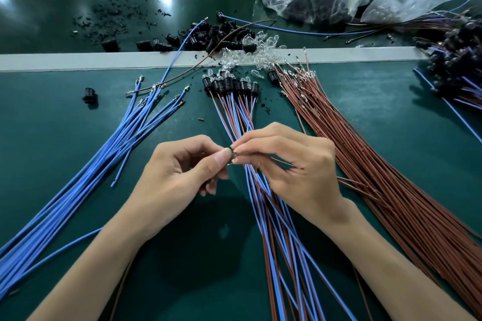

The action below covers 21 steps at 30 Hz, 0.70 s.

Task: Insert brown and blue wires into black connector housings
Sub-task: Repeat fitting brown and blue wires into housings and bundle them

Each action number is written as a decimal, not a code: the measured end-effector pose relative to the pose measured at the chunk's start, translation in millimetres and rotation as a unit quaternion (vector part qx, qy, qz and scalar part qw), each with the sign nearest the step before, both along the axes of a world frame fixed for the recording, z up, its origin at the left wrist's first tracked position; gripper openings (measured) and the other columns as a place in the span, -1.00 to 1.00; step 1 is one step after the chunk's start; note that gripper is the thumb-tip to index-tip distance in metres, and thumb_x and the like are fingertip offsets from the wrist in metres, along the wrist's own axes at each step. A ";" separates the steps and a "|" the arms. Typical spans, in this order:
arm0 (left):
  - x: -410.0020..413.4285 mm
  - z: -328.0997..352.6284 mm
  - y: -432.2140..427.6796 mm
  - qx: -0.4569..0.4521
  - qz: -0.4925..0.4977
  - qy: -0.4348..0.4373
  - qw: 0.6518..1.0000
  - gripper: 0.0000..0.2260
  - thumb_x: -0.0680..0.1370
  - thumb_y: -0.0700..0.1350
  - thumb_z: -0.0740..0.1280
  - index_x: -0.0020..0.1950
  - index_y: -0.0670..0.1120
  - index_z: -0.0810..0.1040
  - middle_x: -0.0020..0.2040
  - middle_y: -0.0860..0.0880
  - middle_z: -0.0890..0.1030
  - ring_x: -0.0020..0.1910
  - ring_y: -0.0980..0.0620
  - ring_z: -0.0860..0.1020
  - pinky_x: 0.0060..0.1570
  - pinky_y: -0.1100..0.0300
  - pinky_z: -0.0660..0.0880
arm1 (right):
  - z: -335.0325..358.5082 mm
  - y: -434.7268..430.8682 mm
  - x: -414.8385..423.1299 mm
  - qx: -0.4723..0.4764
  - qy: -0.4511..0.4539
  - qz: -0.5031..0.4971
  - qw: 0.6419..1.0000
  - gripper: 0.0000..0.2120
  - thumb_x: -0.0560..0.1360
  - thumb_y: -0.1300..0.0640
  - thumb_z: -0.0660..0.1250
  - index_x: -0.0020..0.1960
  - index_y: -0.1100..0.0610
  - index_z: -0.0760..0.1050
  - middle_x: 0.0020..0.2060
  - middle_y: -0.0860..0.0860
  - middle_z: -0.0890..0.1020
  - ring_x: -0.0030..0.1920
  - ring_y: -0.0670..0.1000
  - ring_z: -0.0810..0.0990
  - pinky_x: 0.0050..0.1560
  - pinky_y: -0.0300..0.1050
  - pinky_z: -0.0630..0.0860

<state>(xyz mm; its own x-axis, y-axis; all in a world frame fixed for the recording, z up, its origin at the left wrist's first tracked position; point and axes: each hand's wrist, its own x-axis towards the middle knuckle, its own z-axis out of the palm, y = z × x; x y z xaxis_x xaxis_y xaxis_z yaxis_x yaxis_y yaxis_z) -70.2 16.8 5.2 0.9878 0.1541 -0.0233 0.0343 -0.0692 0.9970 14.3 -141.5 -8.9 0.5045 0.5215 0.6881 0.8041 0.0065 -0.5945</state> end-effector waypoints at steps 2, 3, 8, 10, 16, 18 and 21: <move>-0.6 -1.0 0.1 0.015 -0.009 -0.001 1.000 -0.85 0.46 -0.07 0.32 -0.29 -0.04 0.60 -0.39 0.00 0.56 -0.47 0.07 0.43 -0.45 0.32 0.37 | 1.3 -1.7 2.1 -0.018 0.009 0.017 1.000 -0.90 0.36 0.37 0.49 -0.13 0.33 0.64 -0.17 0.12 0.68 -0.16 0.01 0.66 -0.07 -0.17 0.57; -0.8 -1.8 0.0 0.024 -0.013 -0.003 1.000 -0.85 0.46 -0.07 0.32 -0.29 -0.04 0.60 -0.39 -0.01 0.55 -0.48 0.08 0.42 -0.45 0.33 0.36 | 1.5 -2.5 2.9 -0.027 0.012 0.024 0.999 -0.90 0.36 0.37 0.49 -0.13 0.33 0.64 -0.18 0.12 0.68 -0.16 0.01 0.66 -0.07 -0.18 0.57; 0.4 -4.1 -0.8 0.046 -0.014 -0.008 0.999 -0.87 0.46 -0.09 0.33 -0.27 -0.06 0.59 -0.39 -0.02 0.56 -0.49 0.09 0.40 -0.43 0.37 0.34 | 0.7 -5.8 5.8 -0.037 0.011 0.032 0.999 -0.91 0.35 0.35 0.50 -0.15 0.29 0.66 -0.16 0.11 0.70 -0.17 -0.02 0.68 -0.12 -0.20 0.59; 0.4 -5.5 -3.2 0.055 -0.007 -0.015 0.998 -0.87 0.46 -0.10 0.33 -0.26 -0.07 0.60 -0.39 -0.01 0.56 -0.49 0.11 0.41 -0.42 0.37 0.35 | 0.3 -6.2 6.3 -0.041 0.006 0.033 0.999 -0.92 0.35 0.35 0.51 -0.16 0.28 0.67 -0.16 0.11 0.70 -0.17 -0.03 0.68 -0.12 -0.22 0.58; -1.1 -6.4 -6.9 0.076 0.002 -0.028 0.997 -0.89 0.46 -0.11 0.32 -0.24 -0.08 0.59 -0.37 -0.01 0.56 -0.47 0.14 0.49 -0.40 0.42 0.40 | 1.4 -6.3 7.7 -0.052 -0.003 0.037 0.998 -0.91 0.33 0.36 0.52 -0.16 0.28 0.67 -0.17 0.11 0.70 -0.17 -0.03 0.68 -0.09 -0.24 0.57; -1.0 -5.9 -5.4 0.084 -0.010 -0.025 0.996 -0.89 0.46 -0.11 0.32 -0.26 -0.07 0.58 -0.38 -0.01 0.56 -0.47 0.12 0.49 -0.40 0.39 0.41 | 1.7 -7.0 7.2 -0.052 0.007 0.043 0.998 -0.91 0.32 0.37 0.51 -0.17 0.29 0.67 -0.18 0.12 0.70 -0.17 -0.03 0.68 -0.11 -0.22 0.59; -1.3 -5.6 -4.1 0.078 -0.021 -0.020 0.996 -0.87 0.45 -0.11 0.34 -0.28 -0.09 0.57 -0.40 0.01 0.55 -0.48 0.10 0.48 -0.41 0.37 0.41 | 2.6 -6.0 6.8 -0.038 0.045 0.062 0.996 -0.91 0.32 0.39 0.50 -0.18 0.30 0.66 -0.21 0.13 0.70 -0.17 -0.03 0.69 -0.13 -0.19 0.61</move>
<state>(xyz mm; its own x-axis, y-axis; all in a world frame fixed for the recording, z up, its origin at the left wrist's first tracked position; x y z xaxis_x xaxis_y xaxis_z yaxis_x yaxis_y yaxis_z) -71.4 12.6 -0.4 0.9932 0.1107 0.0367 -0.0109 -0.2249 0.9743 21.1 -147.5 -6.3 0.4919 0.6325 0.5983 0.7428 0.0535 -0.6673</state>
